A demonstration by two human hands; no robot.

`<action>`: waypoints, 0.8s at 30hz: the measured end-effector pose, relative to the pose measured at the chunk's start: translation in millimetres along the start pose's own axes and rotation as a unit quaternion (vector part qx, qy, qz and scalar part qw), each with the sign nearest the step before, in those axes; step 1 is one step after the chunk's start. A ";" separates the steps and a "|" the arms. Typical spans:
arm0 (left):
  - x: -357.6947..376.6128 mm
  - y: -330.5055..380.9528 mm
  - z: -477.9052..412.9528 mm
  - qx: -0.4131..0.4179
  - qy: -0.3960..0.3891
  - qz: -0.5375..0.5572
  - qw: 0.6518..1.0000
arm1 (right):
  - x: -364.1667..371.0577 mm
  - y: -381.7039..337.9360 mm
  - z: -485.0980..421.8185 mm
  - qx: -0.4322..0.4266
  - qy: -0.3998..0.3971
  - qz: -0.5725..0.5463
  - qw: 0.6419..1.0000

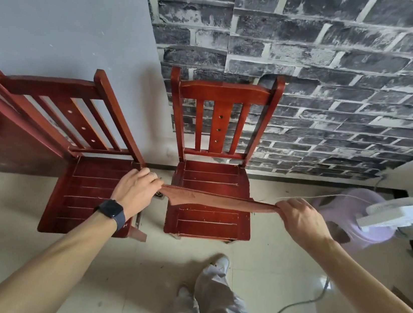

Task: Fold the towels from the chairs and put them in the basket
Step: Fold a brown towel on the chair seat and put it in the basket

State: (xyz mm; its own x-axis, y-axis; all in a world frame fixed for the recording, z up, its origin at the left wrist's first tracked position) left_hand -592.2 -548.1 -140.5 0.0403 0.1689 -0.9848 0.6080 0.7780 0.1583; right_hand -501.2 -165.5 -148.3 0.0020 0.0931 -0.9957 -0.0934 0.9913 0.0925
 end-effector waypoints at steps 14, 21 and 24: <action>47.6 -37.5 -71.3 -0.023 -0.050 -0.058 0.997 | 42.6 23.0 -83.0 0.036 -0.091 0.019 0.995; 57.4 -54.9 -104.3 -0.017 -0.038 -0.096 0.994 | 61.0 40.9 -123.1 0.053 -0.029 -0.008 0.998; 68.4 -54.1 -99.3 -0.024 -0.017 -0.089 0.996 | 71.5 40.8 -125.2 0.058 0.003 -0.017 0.998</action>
State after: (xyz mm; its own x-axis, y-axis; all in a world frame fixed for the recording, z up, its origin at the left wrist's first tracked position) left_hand -701.0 -518.6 -209.3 -0.0362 0.0060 -0.9993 0.5693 0.8220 -0.0157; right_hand -629.5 -130.0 -217.1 -0.0028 0.0590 -0.9983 0.0234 0.9980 0.0589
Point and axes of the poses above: each hand's wrist, its own z-axis away from the middle knuckle, its own x-axis out of the palm, y = z × x, the point moved 5 cm from there along -z, towards the middle knuckle, and after that the axes turned 14 degrees about z, right-handed, at the moved point
